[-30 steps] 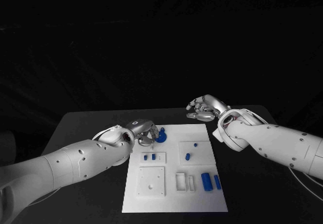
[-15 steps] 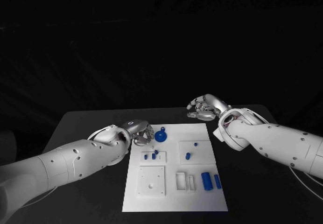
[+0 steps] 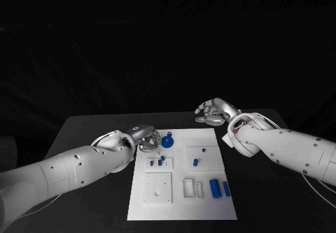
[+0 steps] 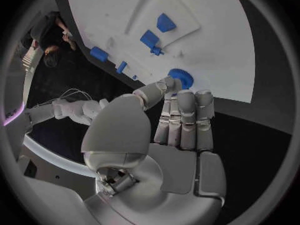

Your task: Assemble the parts on the task board

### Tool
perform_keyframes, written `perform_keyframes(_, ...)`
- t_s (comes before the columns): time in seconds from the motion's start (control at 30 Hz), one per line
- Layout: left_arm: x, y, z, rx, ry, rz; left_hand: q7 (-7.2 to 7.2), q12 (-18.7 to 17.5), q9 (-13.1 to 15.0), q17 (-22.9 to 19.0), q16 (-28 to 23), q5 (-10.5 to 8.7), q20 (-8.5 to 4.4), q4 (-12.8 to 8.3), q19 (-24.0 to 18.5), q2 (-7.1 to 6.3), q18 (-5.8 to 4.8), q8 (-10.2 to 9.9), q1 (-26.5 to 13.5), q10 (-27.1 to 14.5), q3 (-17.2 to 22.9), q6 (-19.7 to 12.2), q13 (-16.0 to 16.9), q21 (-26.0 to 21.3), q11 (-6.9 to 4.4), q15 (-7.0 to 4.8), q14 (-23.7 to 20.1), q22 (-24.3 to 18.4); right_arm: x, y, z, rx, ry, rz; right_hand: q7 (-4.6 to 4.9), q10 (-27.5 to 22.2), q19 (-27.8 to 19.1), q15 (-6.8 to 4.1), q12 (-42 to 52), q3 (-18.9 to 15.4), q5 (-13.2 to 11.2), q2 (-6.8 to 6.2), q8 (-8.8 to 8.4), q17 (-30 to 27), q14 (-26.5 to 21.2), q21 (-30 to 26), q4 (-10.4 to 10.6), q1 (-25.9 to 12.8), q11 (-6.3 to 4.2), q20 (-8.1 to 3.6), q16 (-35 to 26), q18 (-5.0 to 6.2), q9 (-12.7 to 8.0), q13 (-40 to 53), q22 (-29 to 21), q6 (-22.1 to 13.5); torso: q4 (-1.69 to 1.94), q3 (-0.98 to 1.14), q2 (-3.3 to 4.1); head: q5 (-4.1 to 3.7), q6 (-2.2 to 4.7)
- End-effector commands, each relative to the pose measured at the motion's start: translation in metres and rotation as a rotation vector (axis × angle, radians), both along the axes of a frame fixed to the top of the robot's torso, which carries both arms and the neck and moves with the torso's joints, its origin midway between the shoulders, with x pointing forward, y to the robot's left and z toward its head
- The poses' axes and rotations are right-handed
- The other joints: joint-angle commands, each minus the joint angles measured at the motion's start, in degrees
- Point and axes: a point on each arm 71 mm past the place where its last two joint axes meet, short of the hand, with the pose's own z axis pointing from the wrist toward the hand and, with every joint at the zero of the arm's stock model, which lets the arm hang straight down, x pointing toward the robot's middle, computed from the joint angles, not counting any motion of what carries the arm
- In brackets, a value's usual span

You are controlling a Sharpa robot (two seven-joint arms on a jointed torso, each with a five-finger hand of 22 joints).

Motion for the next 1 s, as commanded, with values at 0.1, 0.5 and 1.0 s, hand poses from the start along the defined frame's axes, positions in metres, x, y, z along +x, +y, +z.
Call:
perform_keyframes(0.1,-0.006,-0.005,-0.001,-0.043,0.071,-0.045,0.31,-0.4,-0.23,0.29,0.01,-0.2,-1.18,-0.37,0.06,-1.78,2.64,-0.23,-0.87,-0.4,-1.7,-0.75,-0.07,0.41,0.08,0.34,-0.08,1.02,-0.001,0.001,-0.001,-0.01,0.009,0.022,0.38,-0.13,0.09,-0.04,0.2,-0.19,0.16,-0.03,-0.04,-0.07,-0.22,0.07,-0.16,0.23,0.2,-0.47,0.19,2.56,0.03,-0.08,1.11,0.12,-0.04,0.04,0.02,-0.13,0.09)
perform_keyframes(0.5,-0.007,-0.007,-0.003,-0.038,0.105,-0.035,0.4,-1.34,-0.56,0.71,0.48,-0.19,-0.7,-1.01,-0.83,-2.23,2.75,-0.01,-1.57,-1.79,-3.78,-1.12,-0.29,0.56,0.67,0.91,-1.14,1.13,-0.002,0.008,-0.002,-0.031,0.021,0.048,0.37,-0.19,0.03,-0.06,0.2,-0.18,0.02,-0.09,-0.05,-0.08,-0.26,0.08,-0.68,0.64,0.19,-0.5,0.19,2.56,0.02,-0.1,1.13,0.06,0.0,0.01,0.01,0.0,0.34)
perform_keyframes(1.0,-0.006,0.009,0.0,-0.094,0.098,0.034,0.48,-1.53,-0.88,0.9,0.84,1.45,-0.5,-1.65,-1.05,-0.69,2.96,0.15,0.29,-2.07,-2.76,-1.42,-0.23,0.7,0.82,1.05,-1.4,1.06,-0.013,0.062,-0.018,-0.252,0.031,0.182,0.36,-0.14,0.15,-0.08,0.46,-1.81,-3.24,0.07,0.06,0.02,-0.07,0.45,-3.02,1.19,0.16,-0.56,0.48,2.56,0.06,-0.05,1.19,0.05,0.09,-0.03,0.01,0.11,0.75)
